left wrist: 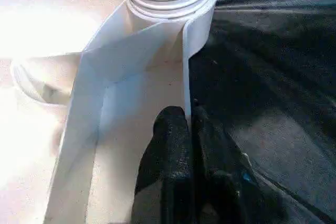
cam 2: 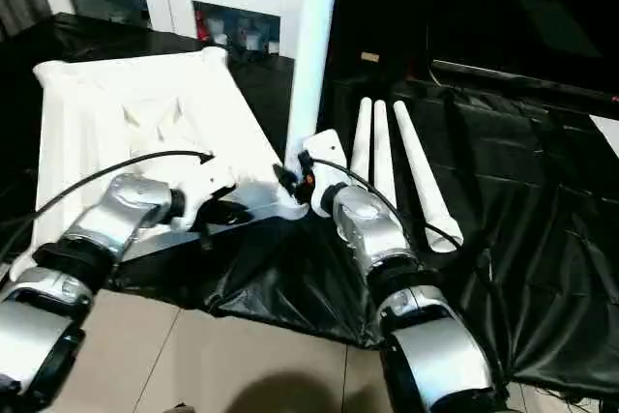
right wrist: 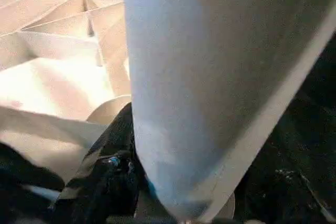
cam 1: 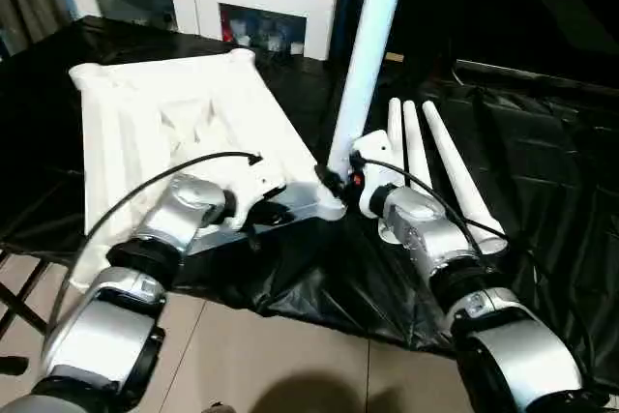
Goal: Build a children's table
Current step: Insert table leg to table base
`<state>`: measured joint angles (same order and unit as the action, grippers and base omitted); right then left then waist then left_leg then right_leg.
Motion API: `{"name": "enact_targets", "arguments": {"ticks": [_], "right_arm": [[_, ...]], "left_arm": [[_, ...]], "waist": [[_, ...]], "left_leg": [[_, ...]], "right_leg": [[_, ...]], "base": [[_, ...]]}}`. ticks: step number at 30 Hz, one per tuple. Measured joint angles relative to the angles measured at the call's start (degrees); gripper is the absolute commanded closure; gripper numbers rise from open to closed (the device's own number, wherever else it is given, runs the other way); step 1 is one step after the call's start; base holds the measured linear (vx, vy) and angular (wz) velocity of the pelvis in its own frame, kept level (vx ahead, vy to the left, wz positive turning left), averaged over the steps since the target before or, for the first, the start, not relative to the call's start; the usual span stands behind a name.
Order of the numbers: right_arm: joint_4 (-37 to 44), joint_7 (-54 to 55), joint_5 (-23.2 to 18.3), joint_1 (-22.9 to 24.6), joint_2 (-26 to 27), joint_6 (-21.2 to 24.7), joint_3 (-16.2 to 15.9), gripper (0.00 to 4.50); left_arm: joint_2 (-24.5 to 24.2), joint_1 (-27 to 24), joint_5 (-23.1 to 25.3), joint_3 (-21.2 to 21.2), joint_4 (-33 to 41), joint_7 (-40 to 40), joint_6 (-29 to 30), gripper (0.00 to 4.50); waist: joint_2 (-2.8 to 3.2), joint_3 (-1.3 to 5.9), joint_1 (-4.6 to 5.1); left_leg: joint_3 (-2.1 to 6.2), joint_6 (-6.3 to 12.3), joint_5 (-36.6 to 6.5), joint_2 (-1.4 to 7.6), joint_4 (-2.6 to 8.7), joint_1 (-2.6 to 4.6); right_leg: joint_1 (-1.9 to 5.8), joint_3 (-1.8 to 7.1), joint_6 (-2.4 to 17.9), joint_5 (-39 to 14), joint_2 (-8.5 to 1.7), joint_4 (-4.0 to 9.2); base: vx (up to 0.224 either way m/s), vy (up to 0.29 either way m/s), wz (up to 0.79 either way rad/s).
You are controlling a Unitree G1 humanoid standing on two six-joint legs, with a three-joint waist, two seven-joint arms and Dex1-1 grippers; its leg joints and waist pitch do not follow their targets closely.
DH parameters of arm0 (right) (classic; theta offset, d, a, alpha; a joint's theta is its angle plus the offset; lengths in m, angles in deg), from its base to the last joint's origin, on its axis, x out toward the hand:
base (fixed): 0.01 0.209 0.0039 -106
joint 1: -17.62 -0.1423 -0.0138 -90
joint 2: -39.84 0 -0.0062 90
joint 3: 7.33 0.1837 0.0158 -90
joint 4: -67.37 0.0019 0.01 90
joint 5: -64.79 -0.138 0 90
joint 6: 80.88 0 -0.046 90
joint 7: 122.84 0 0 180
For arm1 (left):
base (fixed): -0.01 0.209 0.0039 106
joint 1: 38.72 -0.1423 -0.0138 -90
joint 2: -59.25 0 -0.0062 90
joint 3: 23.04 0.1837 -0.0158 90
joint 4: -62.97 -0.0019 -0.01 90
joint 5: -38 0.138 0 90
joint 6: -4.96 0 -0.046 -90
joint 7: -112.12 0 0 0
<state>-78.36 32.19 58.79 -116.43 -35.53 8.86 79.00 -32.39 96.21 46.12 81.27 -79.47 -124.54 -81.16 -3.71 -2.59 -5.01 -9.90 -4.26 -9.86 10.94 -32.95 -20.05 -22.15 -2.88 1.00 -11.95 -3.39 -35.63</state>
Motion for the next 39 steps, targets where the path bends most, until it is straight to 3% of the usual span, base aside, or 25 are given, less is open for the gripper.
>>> {"name": "enact_targets", "arguments": {"ticks": [14,15,17,32,39], "right_arm": [[-4.5,2.1,0.8,-3.6,2.0,-0.3,1.5,2.60],[-4.7,2.0,0.8,-3.7,2.0,-0.3,1.6,2.04],[-6.0,2.1,0.9,-3.9,2.3,-0.3,2.0,2.04],[-6.7,-5.1,1.2,-3.6,1.9,-3.6,3.0,0.65],[-2.5,-16.4,2.2,-1.0,-0.9,-4.4,-0.8,0.65]], "left_arm": [[-0.9,-0.9,0.1,-0.9,2.0,0.1,0.8,4.50],[-1.0,-1.1,0.1,-0.9,2.1,0.1,0.8,4.50],[-1.0,-1.2,0.1,-0.9,2.5,-0.1,0.8,4.50],[-2.6,-2.2,-0.6,-0.9,4.5,-3.2,-1.4,4.50],[-5.7,-4.0,-2.1,-1.1,6.7,-8.7,-4.3,4.50]], "waist": [[-0.02,0.02,0.39],[-0.02,0.02,0.40],[-0.02,0.01,0.32],[0.29,-0.19,-0.05],[0.65,-0.43,-0.21]], "left_leg": [[0.00,-0.05,0.0,0.00,0.39,0.06],[-0.01,-0.05,0.0,0.00,0.39,0.06],[-0.01,-0.06,0.0,0.00,0.41,0.01],[-0.18,-0.07,0.0,0.00,0.85,-0.30],[-0.25,-0.03,0.0,0.04,0.80,-0.65]], "right_leg": [[-0.34,-0.04,0.0,0.3,0.01,-0.02],[-0.36,-0.04,0.0,0.3,0.01,-0.02],[-0.44,-0.04,0.0,0.3,0.01,-0.02],[-0.71,-0.03,0.4,0.5,0.03,0.37],[-0.89,-0.12,0.4,0.4,0.03,0.58]], "base": [[0.000,0.000,0.00],[0.000,0.000,0.00],[0.000,0.000,0.00],[0.000,0.000,0.00],[0.000,0.000,0.00]]}}
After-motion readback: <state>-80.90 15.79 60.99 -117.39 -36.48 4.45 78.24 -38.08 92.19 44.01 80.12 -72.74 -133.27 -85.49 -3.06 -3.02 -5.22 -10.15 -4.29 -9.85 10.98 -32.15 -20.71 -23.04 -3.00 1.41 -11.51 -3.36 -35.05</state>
